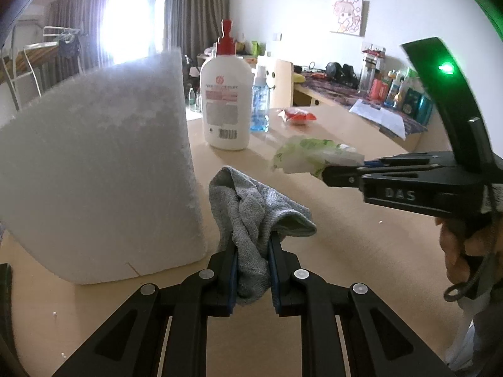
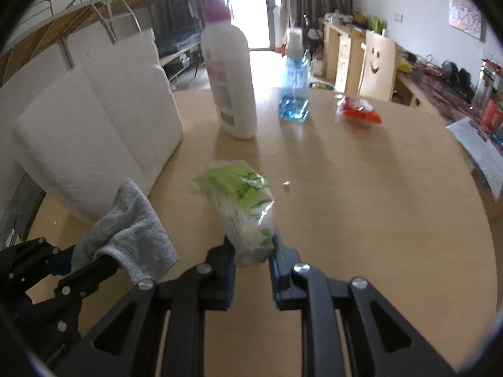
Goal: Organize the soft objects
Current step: 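Close the right tool on the green packet and lift it while the left tool lifts the grey cloth, then carry the grey cloth and green packet with both tools over the white foam box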
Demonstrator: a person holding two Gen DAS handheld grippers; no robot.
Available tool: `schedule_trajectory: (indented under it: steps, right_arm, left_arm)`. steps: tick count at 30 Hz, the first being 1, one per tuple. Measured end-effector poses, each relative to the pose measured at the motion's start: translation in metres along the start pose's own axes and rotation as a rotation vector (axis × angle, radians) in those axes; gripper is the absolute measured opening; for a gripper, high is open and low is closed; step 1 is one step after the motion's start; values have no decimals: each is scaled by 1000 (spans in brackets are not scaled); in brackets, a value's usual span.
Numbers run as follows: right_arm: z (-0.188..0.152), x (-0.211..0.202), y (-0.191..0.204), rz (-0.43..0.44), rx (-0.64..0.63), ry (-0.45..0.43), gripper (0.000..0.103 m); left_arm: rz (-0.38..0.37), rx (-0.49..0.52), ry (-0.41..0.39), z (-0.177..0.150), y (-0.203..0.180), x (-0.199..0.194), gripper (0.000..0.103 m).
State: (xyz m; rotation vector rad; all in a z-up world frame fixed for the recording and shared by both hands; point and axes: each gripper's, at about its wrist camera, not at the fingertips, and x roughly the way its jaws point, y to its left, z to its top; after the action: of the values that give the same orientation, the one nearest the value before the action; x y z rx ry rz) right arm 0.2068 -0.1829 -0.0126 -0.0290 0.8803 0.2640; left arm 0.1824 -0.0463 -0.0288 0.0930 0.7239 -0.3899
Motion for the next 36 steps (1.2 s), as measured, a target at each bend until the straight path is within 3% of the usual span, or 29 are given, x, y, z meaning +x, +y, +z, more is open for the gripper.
schedule_trajectory:
  steps: [22, 36]
  right_arm:
    - [-56, -127, 25, -76, 26, -310, 22]
    - [-94, -168, 53, -81, 23, -454, 22]
  left_arm:
    - [40, 40, -143, -19, -26, -89, 18]
    - [72, 40, -304, -53, -23, -167, 18]
